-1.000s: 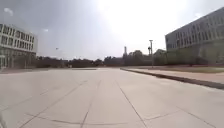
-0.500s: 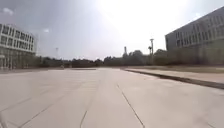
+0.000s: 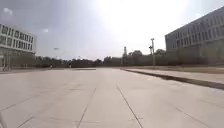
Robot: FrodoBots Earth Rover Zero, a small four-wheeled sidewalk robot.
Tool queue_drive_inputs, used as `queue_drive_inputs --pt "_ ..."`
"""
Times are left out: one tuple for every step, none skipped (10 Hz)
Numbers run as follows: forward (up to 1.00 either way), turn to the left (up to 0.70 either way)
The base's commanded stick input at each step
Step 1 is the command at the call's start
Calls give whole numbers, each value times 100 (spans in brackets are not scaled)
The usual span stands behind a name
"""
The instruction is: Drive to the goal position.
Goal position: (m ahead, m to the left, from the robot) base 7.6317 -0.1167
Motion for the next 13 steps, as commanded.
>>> queue_drive_inputs --pt "70 2" --pt "70 2" --pt "70 2" --pt "70 2" --pt "70 2" --pt "70 2" --pt "70 2" --pt "70 2" --pt "70 2" --pt "70 2" --pt "70 2" --pt "70 2" --pt "70 2"
